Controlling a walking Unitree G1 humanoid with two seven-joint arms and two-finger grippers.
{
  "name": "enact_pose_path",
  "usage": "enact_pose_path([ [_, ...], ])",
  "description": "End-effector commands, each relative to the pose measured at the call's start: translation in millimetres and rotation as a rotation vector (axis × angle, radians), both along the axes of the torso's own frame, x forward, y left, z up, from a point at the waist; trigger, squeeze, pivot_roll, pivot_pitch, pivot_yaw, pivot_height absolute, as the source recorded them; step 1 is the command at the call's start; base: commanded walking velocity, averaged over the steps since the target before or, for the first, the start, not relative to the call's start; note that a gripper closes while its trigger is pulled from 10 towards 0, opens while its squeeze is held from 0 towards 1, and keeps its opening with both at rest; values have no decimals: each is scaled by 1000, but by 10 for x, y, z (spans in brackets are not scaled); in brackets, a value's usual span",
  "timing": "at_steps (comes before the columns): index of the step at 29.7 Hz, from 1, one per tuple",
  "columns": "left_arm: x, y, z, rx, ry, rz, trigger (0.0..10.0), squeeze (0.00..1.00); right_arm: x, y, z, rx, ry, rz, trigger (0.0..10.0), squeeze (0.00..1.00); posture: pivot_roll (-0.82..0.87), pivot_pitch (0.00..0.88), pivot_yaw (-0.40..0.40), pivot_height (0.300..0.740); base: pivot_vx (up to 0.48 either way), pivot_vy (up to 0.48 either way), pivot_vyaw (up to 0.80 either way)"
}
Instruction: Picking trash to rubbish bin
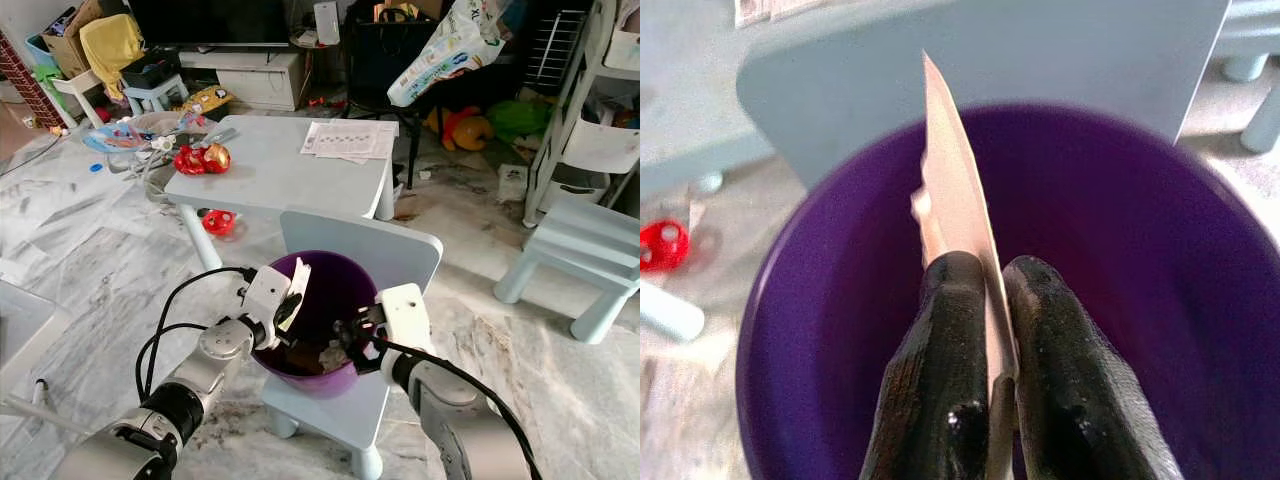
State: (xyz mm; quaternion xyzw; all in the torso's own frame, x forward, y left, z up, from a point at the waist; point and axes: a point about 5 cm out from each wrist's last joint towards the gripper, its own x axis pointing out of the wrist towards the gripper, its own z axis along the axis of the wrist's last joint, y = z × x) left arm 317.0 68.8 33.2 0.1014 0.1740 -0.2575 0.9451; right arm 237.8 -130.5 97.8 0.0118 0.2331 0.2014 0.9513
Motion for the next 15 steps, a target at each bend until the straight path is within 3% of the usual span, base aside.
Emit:
enact_pose_path([
  [1,25,41,6,8,-7,22,10000,1000,-31,51,36,17,5,28,10000,0,-165,66,134,740,0,0,0],
  [15,82,76,59,-69,-16,79,10000,1000,-20,94,27,15,39,59,10000,0,-163,51,139,740,0,0,0],
])
